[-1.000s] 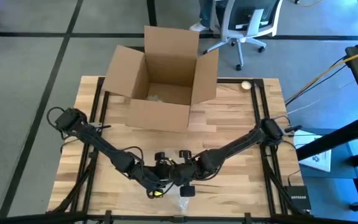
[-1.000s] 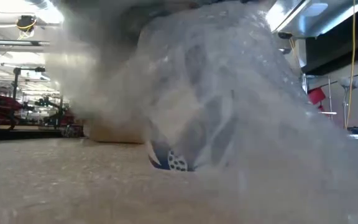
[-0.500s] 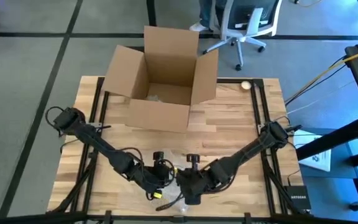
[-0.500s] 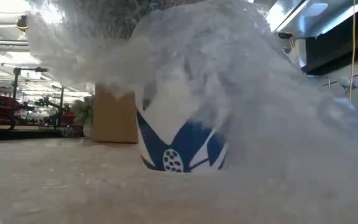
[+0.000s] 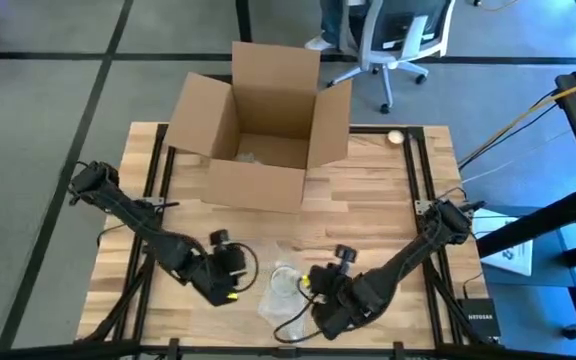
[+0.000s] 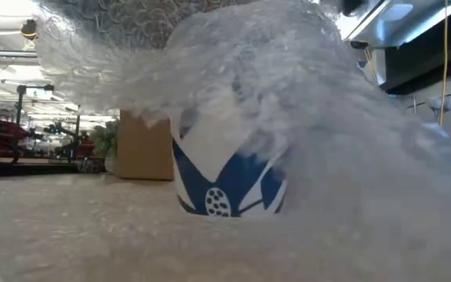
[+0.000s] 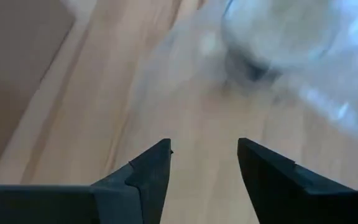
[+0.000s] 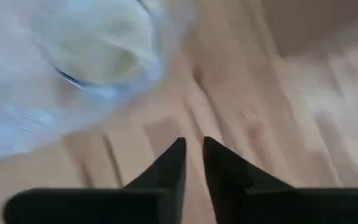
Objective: Wrap mug
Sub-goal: Wrap the white mug with transparent bubble wrap
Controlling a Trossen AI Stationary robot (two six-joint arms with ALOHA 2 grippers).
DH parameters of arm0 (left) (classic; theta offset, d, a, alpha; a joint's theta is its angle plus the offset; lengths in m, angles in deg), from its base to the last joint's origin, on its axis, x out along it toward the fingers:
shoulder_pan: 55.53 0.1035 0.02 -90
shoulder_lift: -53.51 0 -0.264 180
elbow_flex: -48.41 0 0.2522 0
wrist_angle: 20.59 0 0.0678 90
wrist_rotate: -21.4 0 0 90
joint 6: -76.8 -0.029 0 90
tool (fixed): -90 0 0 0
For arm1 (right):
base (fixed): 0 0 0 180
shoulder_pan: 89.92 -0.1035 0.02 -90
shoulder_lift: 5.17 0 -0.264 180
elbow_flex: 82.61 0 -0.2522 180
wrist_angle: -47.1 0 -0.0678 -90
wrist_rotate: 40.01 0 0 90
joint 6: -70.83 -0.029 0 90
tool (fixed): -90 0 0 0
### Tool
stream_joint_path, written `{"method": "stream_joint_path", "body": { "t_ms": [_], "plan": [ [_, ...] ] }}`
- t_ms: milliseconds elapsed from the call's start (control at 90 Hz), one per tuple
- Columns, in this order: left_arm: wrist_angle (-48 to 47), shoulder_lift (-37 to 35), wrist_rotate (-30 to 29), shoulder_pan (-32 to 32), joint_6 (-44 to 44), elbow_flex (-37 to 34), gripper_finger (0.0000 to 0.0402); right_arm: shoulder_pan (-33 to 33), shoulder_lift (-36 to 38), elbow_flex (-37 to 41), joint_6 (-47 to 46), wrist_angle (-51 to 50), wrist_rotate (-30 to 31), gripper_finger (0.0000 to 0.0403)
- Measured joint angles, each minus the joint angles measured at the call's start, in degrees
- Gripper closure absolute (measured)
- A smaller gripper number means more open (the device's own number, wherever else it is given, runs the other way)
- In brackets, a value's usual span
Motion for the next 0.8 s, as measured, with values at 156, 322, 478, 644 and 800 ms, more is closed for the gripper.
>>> {"method": "stream_joint_path", "body": {
  "t_ms": [156,322,478,644,800],
  "plan": [
    [-5.1,-0.4,-0.1,-4.0,14.5,-2.9,0.0231,-3.4,0.1,4.8,-14.7,-3.2,3.5,0.0254],
    [-5.6,-0.3,0.7,-7.6,28.2,-6.9,0.0231,-5.1,0.0,15.9,-25.3,5.2,3.5,0.0177],
    [-6.3,-0.3,5.7,-9.9,40.5,-9.8,0.0231,-5.0,0.0,25.8,-28.3,23.6,3.8,0.0147],
    [-5.7,-0.4,11.6,-12.4,50.5,-11.9,0.0231,-5.0,-0.1,32.7,-25.4,41.3,3.6,0.0143],
    [-0.6,0.1,13.7,-14.5,56.2,-15.6,0.0231,-5.0,0.0,34.5,-23.7,48.4,4.1,0.0143]
  ]
}}
